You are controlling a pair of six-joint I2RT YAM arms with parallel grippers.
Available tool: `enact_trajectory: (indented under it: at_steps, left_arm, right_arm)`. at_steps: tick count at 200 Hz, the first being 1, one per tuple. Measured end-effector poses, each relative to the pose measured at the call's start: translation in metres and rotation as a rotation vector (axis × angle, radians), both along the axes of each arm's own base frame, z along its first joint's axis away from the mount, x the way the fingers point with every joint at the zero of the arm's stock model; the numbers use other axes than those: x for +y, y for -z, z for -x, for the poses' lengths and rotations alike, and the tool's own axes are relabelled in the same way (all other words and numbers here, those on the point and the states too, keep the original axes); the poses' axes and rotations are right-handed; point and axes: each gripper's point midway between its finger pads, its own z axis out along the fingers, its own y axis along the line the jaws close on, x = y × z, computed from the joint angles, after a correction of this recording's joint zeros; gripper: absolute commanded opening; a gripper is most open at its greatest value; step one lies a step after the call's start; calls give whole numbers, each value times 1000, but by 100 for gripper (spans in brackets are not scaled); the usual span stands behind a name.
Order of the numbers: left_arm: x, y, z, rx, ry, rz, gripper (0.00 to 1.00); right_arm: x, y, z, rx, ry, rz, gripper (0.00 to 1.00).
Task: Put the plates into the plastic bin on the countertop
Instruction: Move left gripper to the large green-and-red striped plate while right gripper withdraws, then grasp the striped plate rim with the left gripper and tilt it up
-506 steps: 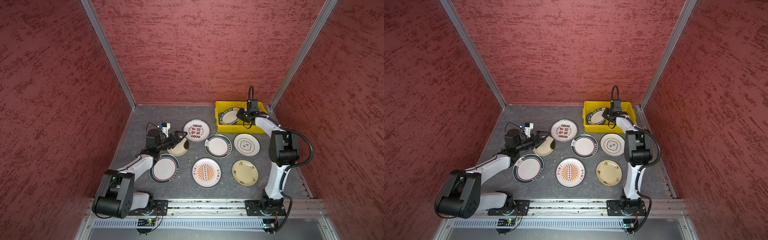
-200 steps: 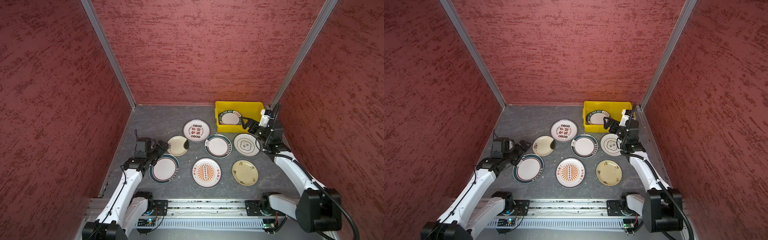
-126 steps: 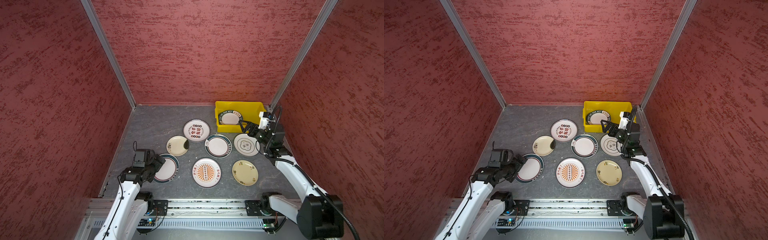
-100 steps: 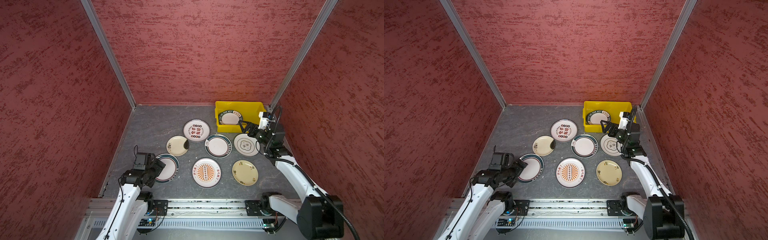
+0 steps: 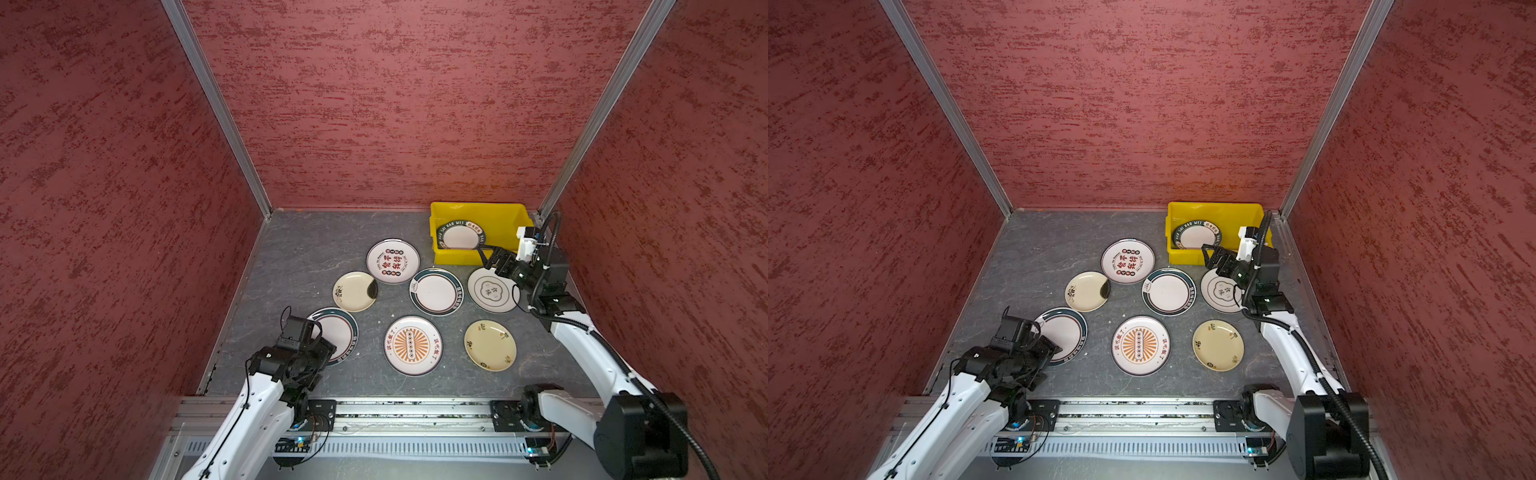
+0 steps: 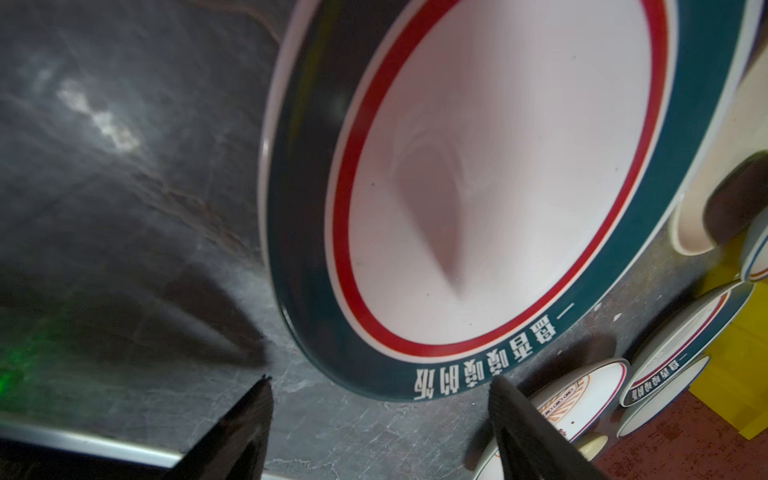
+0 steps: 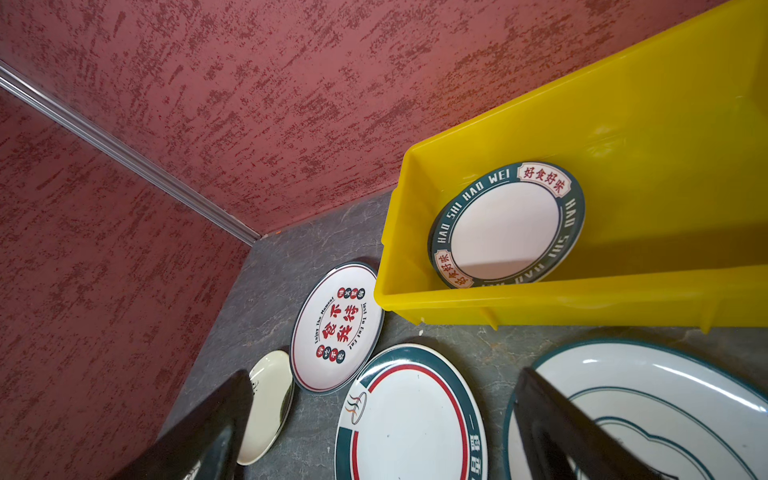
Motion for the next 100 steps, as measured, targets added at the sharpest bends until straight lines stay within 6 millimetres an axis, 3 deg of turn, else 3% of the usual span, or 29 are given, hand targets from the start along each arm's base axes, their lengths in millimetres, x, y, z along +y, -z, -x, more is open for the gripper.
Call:
enact_trajectory:
  at_steps: [68,100]
  left_arm:
    - [4,9,-9,16,-41,-40,81]
    - [11,9,-16,-5,-62,-84,71]
  right_arm:
    - [5,3,0,23,-17,-48,99]
    - [6,5,2,31,-19,-64,99]
